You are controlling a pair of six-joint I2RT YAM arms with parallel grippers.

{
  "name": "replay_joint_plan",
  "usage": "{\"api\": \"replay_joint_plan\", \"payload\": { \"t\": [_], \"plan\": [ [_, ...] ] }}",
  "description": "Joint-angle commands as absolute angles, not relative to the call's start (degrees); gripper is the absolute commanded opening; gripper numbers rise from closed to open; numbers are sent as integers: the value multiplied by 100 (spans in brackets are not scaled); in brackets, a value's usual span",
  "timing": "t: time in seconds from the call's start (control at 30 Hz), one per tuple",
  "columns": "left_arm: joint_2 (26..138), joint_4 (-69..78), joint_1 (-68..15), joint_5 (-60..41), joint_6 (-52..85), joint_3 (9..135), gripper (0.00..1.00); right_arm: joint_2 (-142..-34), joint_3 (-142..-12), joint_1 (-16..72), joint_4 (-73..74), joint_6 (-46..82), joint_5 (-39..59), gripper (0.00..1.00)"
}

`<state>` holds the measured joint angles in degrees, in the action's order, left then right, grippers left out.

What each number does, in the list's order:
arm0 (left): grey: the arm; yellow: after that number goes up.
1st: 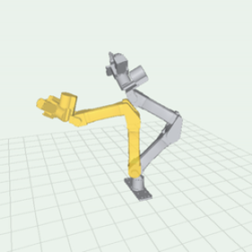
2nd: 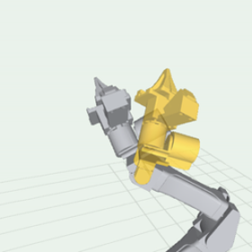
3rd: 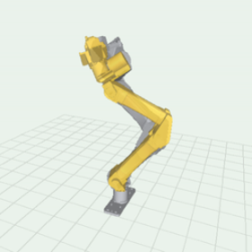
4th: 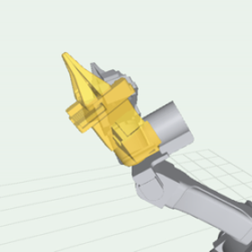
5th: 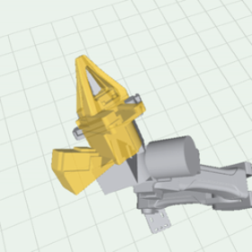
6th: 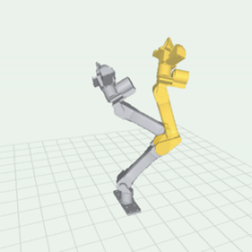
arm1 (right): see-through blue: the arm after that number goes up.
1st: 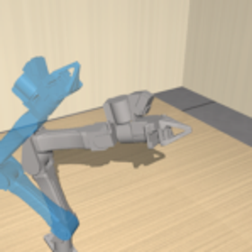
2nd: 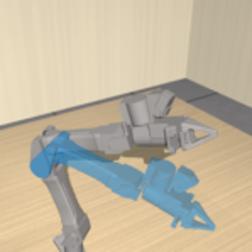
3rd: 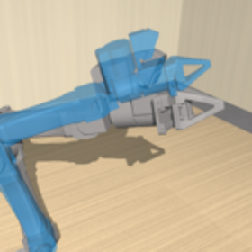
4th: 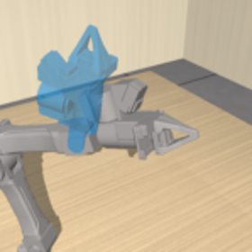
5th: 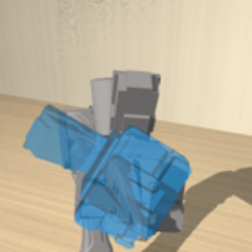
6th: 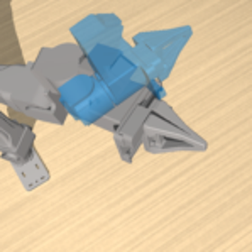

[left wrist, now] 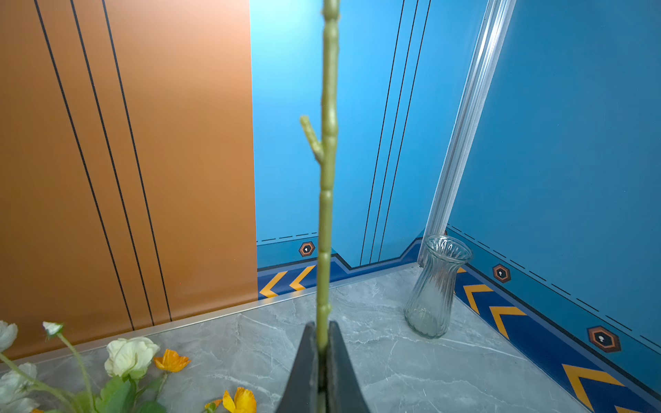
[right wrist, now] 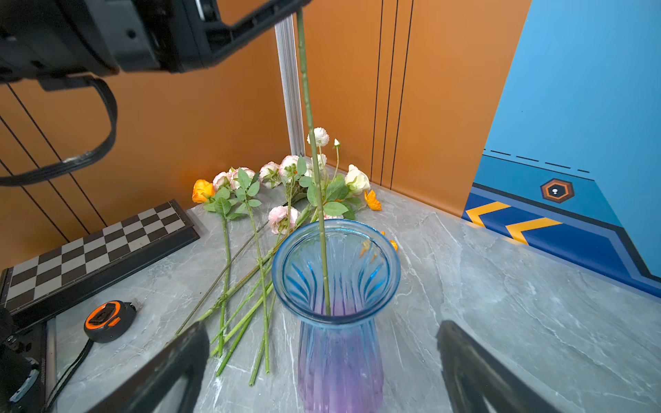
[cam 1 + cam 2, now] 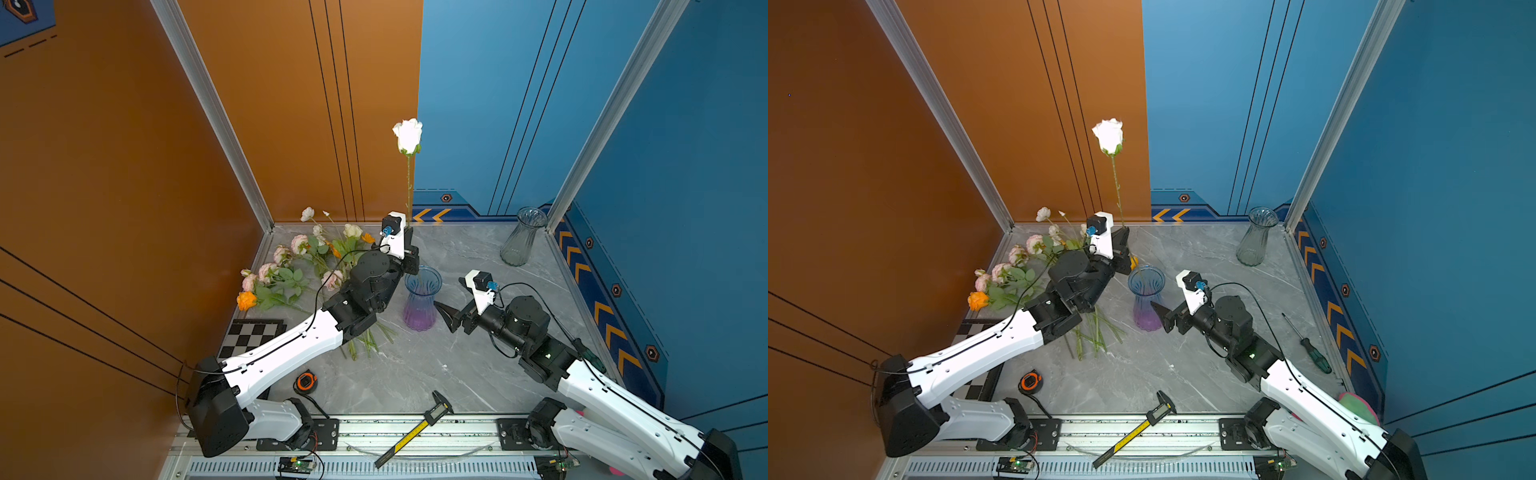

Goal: Arrange the flowers into the vase
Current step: 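Move the white rose over the vase and lower its stem inside with the left gripper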

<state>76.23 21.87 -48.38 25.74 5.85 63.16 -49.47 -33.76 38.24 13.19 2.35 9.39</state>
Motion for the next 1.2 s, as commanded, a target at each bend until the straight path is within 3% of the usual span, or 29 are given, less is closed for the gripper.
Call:
{"api": "replay_joint_plan", "payload": {
  "t": [0.0, 0.57, 1.17],
  "plan": [
    [7754, 2391, -4913, 2457, 911, 6039, 6, -4985, -3289, 3814, 1547, 192, 1081, 100],
    [8446, 2347, -5112, 2107, 1134, 5610, 11, -5098, -3307, 3823, 1557, 185, 1187, 100],
    [8037, 2025, -5264, 2373, 1071, 5376, 24, -5080, -3287, 3839, 1572, 141, 1248, 100]
  ]
}}
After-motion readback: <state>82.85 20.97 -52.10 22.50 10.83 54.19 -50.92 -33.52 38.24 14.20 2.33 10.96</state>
